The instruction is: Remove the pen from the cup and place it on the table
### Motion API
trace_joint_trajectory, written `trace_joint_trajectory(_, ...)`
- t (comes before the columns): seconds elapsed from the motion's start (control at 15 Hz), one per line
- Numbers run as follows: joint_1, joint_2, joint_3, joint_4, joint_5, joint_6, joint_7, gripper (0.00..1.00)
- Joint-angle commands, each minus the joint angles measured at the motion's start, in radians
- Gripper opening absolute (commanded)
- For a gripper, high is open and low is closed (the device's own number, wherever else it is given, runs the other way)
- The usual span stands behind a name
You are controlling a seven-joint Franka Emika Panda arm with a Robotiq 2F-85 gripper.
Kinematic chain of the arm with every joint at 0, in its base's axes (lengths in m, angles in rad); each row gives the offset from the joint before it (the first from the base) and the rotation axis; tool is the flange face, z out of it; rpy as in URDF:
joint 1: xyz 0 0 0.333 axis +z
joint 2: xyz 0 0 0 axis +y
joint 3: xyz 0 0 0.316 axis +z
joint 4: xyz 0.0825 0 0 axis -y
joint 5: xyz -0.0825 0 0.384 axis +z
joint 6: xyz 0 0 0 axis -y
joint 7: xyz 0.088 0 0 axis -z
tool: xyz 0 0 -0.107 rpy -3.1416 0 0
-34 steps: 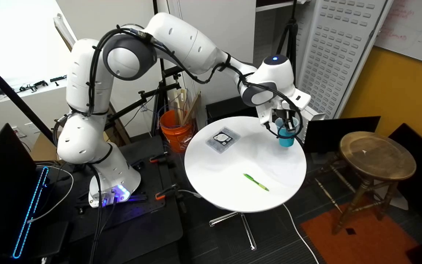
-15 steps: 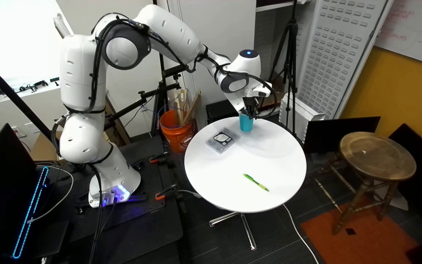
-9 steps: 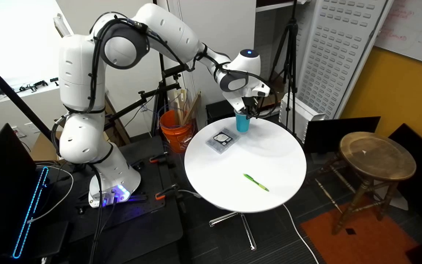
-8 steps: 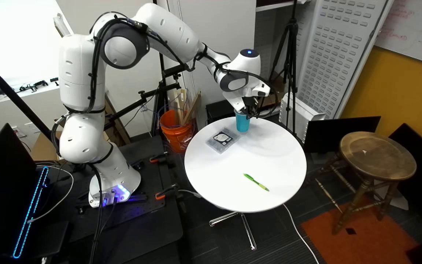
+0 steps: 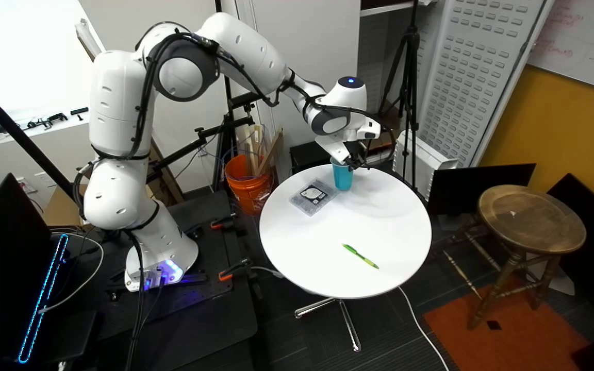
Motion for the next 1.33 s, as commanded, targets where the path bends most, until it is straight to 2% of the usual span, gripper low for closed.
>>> trace_joint_trajectory(0.0, -0.015, 0.037, 0.029, 0.02, -0.005, 0.094, -0.067, 0.01)
trace_joint_trajectory(0.2, -0.025, 0.054, 0.052, 0.019, 0.001, 0.174, -0.089, 0.01)
trace_joint_trajectory(0.6, -0.038, 0.081, 0.084, 0.044, 0.001, 0.181, -0.088, 0.01)
trace_joint_trajectory(0.67, -0.038, 0.085, 0.086, 0.05, 0.001, 0.176, -0.087, 0.2)
trace_joint_trajectory(0.73, -0.037, 0.088, 0.086, 0.054, -0.001, 0.176, -0.083, 0.32)
trace_joint_trajectory(1.27, -0.033, 0.097, 0.079, 0.077, -0.003, 0.162, -0.065, 0.9)
